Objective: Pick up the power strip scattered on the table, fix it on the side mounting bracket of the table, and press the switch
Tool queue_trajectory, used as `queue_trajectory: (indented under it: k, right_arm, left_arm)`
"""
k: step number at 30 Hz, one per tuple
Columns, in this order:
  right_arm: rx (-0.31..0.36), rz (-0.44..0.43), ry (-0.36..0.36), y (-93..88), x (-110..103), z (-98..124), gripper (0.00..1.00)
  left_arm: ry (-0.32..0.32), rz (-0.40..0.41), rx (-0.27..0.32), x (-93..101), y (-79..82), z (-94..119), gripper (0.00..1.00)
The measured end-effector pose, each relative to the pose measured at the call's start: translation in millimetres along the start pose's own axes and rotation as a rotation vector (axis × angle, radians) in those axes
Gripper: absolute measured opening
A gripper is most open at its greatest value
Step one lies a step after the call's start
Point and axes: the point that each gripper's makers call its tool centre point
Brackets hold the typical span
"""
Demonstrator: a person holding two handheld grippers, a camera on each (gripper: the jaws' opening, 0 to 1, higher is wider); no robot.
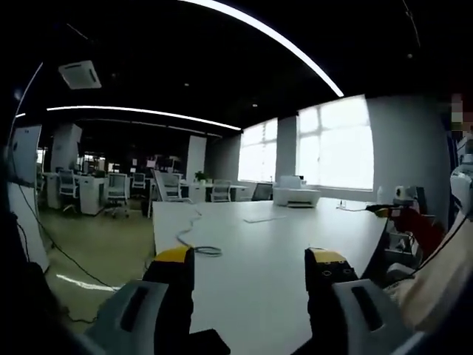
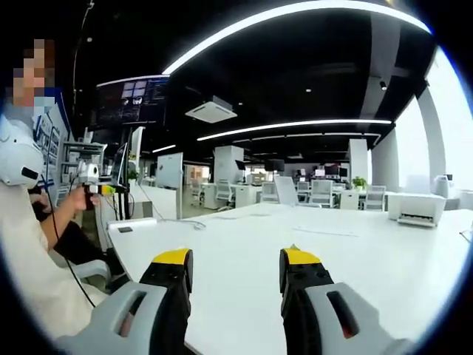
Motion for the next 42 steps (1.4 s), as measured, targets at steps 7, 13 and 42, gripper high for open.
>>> queue_trajectory:
  k: [7,13,42]
  right_arm:
    - [-0.002,-0.003,0.003,-1.3,-0.8,-0.9,0.43]
    - [-0.007,-0.002,0.006,-3.0,-1.8,-2.4,0.43]
    - [-0.029,-0.007,0.018,-10.9,-5.2,-7.0,0.43]
  left_arm:
    - [0.004,-0.021,-0.057,-9.3,2.5,11.1,0.64]
    - [0.029,-0.03,-0.136,-25.2,-5.5,25.3,0.58]
    - [0.017,-0.006,-0.5,-67.9,-76.7,68.2,0.57]
Point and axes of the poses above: the point that each gripper's makers call its tool centre point, and the gripper's own axes: z roughly backward along the fingers, x roughly to its right, y roughly out of its top, and after that the axes turned 9 degrees about -y, right-handed
